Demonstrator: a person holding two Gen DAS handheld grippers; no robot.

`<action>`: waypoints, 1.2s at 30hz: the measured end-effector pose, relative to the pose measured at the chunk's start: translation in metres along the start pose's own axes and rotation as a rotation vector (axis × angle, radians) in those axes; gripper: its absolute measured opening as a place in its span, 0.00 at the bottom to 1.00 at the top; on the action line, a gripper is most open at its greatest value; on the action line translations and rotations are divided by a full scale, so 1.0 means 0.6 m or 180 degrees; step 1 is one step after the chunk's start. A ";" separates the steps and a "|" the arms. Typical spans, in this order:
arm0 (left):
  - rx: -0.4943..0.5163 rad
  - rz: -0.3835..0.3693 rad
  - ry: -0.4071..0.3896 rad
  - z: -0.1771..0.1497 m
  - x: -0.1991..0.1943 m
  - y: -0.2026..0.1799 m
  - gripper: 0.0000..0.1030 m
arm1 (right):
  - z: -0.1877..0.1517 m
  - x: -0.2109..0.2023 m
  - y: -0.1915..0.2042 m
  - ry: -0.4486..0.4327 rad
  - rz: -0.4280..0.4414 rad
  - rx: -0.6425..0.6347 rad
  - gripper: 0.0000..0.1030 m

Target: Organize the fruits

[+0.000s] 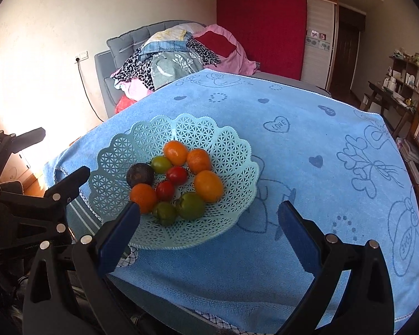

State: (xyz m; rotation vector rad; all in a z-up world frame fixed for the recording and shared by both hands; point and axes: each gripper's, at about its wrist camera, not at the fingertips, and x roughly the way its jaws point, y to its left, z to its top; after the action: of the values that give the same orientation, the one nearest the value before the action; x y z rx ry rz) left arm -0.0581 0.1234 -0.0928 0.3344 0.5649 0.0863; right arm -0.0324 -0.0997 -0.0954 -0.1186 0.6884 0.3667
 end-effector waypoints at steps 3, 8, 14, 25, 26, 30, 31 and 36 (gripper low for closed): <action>0.0023 -0.0001 0.0000 -0.002 0.000 -0.003 0.92 | -0.002 0.002 0.002 0.0016 0.0020 -0.0003 0.97; 0.0033 0.0042 -0.0041 -0.002 -0.005 -0.002 0.95 | -0.006 0.007 0.014 0.0047 0.0051 -0.0090 0.97; 0.0016 0.0041 -0.0022 -0.003 -0.003 -0.001 0.95 | -0.007 0.010 0.019 0.0063 0.0065 -0.0111 0.97; 0.0040 0.0023 -0.0002 -0.007 -0.001 -0.008 0.95 | -0.009 0.013 0.019 0.0090 0.0065 -0.0110 0.97; 0.0047 0.0023 0.0006 -0.007 -0.001 -0.008 0.95 | -0.009 0.014 0.019 0.0096 0.0067 -0.0110 0.97; 0.0080 0.0039 0.0035 -0.008 0.003 -0.013 0.95 | -0.011 0.018 0.021 0.0119 0.0074 -0.0120 0.97; 0.0079 0.0036 0.0044 -0.009 0.004 -0.013 0.95 | -0.011 0.019 0.021 0.0123 0.0076 -0.0123 0.97; 0.0083 0.0039 0.0054 -0.010 0.004 -0.013 0.95 | -0.012 0.020 0.022 0.0128 0.0074 -0.0130 0.97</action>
State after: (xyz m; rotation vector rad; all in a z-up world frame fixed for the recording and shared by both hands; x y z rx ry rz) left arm -0.0592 0.1184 -0.1010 0.3629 0.5813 0.0937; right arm -0.0328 -0.0853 -0.1084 -0.1571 0.7226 0.4016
